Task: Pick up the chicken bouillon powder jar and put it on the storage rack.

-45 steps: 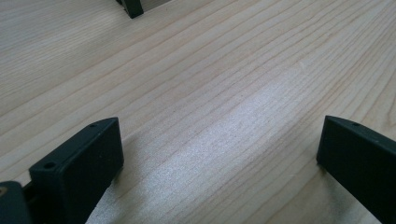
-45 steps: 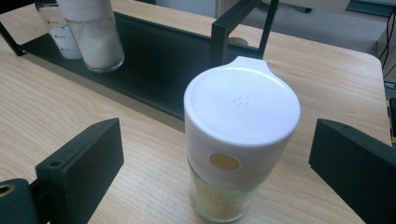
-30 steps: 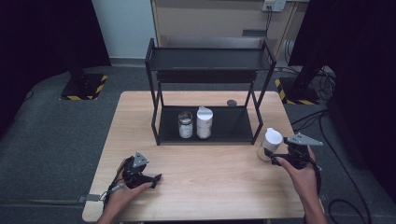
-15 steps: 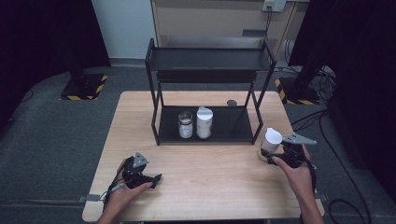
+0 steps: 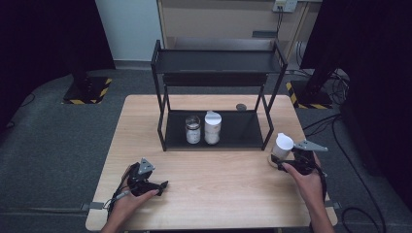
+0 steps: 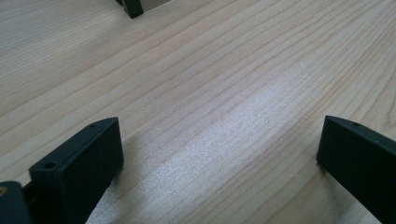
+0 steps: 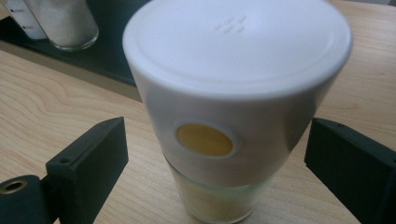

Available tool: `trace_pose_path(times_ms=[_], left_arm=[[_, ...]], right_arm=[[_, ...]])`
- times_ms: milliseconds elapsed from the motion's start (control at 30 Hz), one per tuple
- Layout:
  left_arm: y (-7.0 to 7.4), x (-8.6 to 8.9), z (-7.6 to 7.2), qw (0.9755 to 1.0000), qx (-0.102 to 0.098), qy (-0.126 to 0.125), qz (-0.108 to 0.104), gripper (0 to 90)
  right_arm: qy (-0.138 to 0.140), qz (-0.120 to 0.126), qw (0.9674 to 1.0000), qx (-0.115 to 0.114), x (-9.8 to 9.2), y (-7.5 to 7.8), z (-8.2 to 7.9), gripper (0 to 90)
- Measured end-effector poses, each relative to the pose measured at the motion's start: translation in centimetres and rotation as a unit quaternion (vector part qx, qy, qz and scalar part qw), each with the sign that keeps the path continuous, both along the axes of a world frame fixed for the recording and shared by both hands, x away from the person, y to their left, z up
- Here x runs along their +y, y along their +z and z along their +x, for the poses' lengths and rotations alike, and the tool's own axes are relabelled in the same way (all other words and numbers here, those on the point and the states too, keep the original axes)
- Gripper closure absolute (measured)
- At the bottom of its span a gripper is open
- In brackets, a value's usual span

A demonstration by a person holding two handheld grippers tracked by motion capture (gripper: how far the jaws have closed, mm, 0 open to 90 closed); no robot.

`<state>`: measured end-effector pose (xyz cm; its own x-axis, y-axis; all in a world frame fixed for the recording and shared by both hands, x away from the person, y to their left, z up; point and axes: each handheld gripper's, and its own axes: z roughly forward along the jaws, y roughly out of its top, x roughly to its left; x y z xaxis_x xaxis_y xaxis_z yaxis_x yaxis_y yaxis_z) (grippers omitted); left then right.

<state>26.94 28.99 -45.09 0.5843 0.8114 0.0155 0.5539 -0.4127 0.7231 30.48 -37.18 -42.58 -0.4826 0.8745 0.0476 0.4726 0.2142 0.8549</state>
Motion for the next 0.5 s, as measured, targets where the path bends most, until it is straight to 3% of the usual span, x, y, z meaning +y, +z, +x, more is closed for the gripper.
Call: trace_pose_path(times_ms=[500], left_arm=[[0.00,0.00,0.00,1.0000,0.000,0.000,0.000,0.0]], right_arm=[[-0.014,-0.014,0.9998,-0.006,0.88,-0.92,0.04,18.0]])
